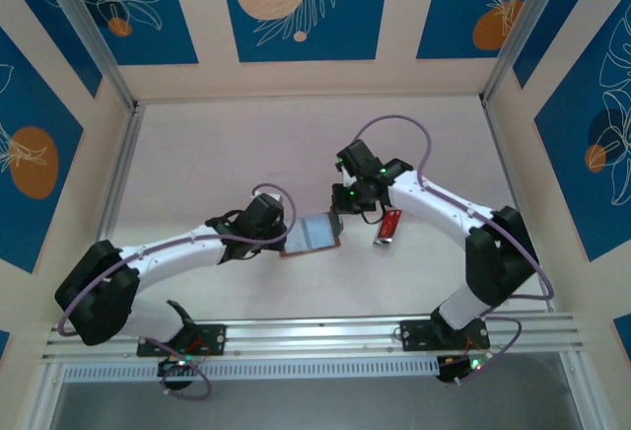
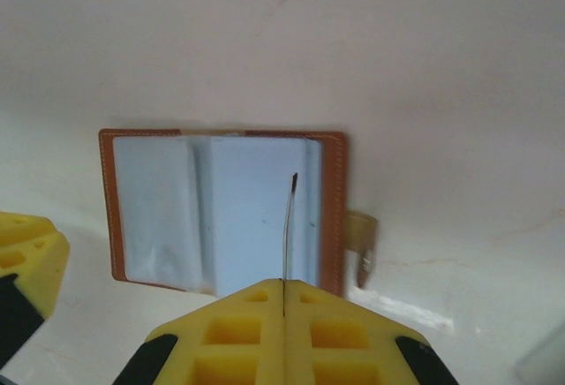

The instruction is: Put the credit cards into the card holder

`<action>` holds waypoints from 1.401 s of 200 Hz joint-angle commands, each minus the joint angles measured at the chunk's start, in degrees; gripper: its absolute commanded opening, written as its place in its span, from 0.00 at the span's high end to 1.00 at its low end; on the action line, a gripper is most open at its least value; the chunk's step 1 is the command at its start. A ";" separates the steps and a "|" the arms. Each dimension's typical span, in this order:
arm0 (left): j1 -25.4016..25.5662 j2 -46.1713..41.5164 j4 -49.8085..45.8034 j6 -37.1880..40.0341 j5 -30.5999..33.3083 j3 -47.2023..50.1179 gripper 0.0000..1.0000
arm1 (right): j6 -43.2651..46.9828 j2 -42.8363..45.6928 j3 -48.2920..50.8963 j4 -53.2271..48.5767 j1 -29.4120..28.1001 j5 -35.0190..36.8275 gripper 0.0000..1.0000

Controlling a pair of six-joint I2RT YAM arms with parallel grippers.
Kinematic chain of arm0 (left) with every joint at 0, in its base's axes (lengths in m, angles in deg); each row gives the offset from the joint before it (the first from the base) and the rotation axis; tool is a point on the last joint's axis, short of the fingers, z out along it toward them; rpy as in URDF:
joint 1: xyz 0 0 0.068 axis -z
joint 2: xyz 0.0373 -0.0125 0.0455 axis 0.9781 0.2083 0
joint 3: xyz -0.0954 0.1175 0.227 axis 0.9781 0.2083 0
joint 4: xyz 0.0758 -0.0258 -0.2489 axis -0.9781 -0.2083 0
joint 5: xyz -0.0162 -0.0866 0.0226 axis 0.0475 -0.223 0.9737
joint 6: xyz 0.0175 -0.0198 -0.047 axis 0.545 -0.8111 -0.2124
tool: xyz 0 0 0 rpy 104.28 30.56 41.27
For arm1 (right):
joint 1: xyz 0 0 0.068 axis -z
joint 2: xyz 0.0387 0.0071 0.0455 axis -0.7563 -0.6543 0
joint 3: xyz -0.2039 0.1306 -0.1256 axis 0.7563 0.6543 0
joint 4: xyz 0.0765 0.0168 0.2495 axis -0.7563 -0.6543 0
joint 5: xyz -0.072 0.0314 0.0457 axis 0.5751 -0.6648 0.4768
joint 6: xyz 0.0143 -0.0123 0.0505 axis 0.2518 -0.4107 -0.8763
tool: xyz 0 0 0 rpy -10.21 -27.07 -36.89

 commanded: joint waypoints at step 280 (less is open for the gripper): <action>-1.13 9.87 7.39 -0.78 -4.41 0.67 0.85 | 0.88 -19.15 -14.78 -5.65 -8.14 1.27 0.88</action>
